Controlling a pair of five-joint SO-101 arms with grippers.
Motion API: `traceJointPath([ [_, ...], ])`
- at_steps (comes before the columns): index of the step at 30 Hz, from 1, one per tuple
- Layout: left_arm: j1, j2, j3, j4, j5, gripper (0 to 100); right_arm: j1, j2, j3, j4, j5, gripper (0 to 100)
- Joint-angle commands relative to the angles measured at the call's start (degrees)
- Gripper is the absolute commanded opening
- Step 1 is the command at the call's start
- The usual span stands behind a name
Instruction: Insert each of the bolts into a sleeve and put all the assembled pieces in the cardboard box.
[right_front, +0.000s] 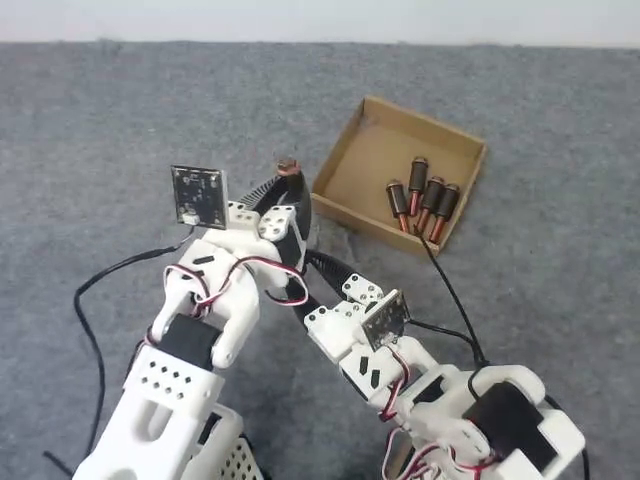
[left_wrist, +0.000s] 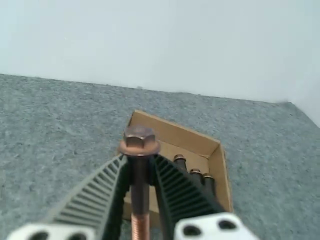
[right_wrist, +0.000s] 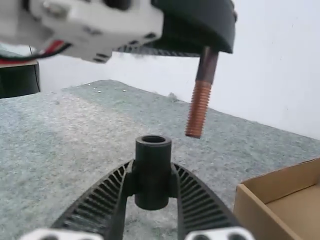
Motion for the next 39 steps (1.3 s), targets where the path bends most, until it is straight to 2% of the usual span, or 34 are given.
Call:
traceJointPath([
  [1,-0.97,-2.9,-3.82,0.0,-0.7,1,-0.22,-0.13,0.97,-0.13,0.62,3.8],
  [7,-0.44,-2.9,-3.82,0.09,-3.43,1,-0.22,-0.13,0.97,0.04,0.62,3.8],
  [15,-0.44,-3.08,-3.82,0.7,-3.43,1,-0.22,-0.13,0.97,0.31,0.62,3.8],
  [23,-0.35,-13.01,-2.86,6.15,-3.34,1,-0.22,-0.13,0.97,0.31,0.62,3.8],
  [33,-0.26,-16.97,4.44,6.24,-3.16,1,-0.13,-0.13,1.05,0.31,0.7,3.8],
  [39,3.6,-23.65,8.66,6.42,-3.25,1,2.24,-0.66,0.97,0.13,0.62,3.8],
])
